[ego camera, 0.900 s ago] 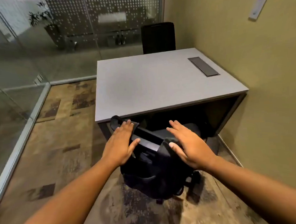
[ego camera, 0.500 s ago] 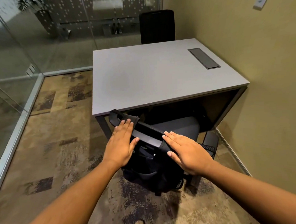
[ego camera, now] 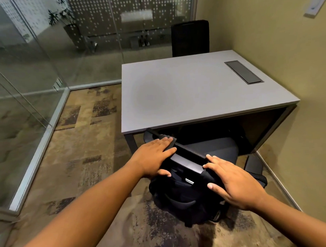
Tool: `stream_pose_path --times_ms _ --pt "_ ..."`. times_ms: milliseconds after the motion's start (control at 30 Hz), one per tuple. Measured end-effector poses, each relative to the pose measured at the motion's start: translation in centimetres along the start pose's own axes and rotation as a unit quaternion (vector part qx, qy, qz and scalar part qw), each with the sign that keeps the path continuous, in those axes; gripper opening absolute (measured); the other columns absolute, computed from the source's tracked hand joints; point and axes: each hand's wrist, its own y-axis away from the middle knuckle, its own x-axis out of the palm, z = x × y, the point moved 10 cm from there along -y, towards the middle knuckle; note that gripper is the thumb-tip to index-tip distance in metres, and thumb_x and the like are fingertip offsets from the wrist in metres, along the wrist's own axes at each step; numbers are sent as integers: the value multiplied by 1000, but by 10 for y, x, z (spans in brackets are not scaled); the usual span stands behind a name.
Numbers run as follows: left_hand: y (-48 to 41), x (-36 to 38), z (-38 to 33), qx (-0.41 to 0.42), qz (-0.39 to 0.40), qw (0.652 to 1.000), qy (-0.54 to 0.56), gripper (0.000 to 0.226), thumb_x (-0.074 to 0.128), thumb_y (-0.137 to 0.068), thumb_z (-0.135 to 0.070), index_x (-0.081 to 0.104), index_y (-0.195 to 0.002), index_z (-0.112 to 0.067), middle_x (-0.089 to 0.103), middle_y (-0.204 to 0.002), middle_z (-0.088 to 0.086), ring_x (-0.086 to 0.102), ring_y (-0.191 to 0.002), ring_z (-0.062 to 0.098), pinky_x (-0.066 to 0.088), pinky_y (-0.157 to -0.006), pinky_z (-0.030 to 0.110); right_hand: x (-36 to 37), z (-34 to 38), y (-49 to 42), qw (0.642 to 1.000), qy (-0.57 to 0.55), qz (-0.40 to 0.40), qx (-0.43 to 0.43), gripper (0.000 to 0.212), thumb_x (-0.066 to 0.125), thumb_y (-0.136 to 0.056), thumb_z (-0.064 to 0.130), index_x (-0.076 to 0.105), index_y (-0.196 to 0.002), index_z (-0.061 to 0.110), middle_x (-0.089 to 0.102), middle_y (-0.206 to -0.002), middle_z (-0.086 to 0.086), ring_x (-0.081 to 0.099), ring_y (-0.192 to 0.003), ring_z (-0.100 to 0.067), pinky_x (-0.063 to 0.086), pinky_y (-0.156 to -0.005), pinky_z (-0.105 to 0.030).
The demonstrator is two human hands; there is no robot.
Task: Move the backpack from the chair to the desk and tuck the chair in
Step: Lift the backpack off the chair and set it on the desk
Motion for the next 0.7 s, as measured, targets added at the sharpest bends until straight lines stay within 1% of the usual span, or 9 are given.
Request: stream_pose_path --times_ms 67,133,200,267,367,433,567,633,700 --pt "-9 -4 1 12 22 999 -20 94 59 -77 -70 24 -147 -18 11 -160 16 15 -145 30 18 -116 41 -3 0 1 1000 -3 4 -1 59 30 -90 74 30 -140 42 22 -161 10 21 -148 -7 24 -119 -29" --pt "-15 -9 -7 18 18 999 -27 74 71 -79 -47 37 -135 -13 21 -157 20 26 -142 33 32 -110 44 -2 -5 5 1000 -4 9 5 59 33 -89 74 33 -138 40 23 -161 8 23 -147 -8 24 -118 -28" --pt "-20 -20 -10 24 0 999 -36 42 63 -88 -22 45 -122 -6 29 -153 23 36 -136 37 46 -98 46 -1 -9 11 1000 -9 10 13 59 34 -88 73 37 -135 39 24 -160 9 25 -146 -8 25 -117 -27" --pt "-18 -26 5 7 8 999 -48 27 53 -93 -15 49 -116 -3 33 -150 24 40 -134 38 51 -88 48 -3 -10 12 1000 -12 8 20 57 34 -88 73 37 -134 40 22 -160 12 23 -146 -5 25 -117 -25" --pt "-10 -27 38 -40 55 994 -80 31 49 -96 -25 53 -118 -3 31 -153 21 35 -138 34 51 -87 49 -5 -12 12 1000 -14 5 24 53 30 -87 73 35 -132 45 16 -159 18 20 -146 0 22 -115 -19" --pt "-4 -25 52 -58 78 991 -88 35 49 -96 -31 54 -117 -4 29 -154 20 36 -138 33 52 -87 49 -6 -12 12 1000 -15 4 25 52 29 -87 73 35 -131 47 15 -159 20 20 -145 1 23 -114 -19" --pt "4 -21 65 -79 87 990 -84 42 49 -97 -40 54 -116 -3 30 -152 24 41 -134 36 52 -86 51 -8 -10 13 999 -15 2 33 51 29 -87 72 37 -130 46 16 -159 20 22 -144 2 25 -113 -20" --pt "5 -18 72 -94 83 989 -84 45 49 -97 -43 55 -117 -3 35 -149 25 44 -131 36 53 -83 51 -9 -10 13 999 -16 0 38 52 29 -86 72 38 -130 45 16 -158 21 22 -143 3 25 -112 -19" --pt "6 -16 81 -113 69 988 -82 45 50 -96 -45 58 -114 -5 47 -139 25 51 -124 35 53 -77 49 -9 -10 13 999 -15 3 38 51 28 -86 72 38 -129 46 15 -158 22 21 -143 4 22 -111 -16"
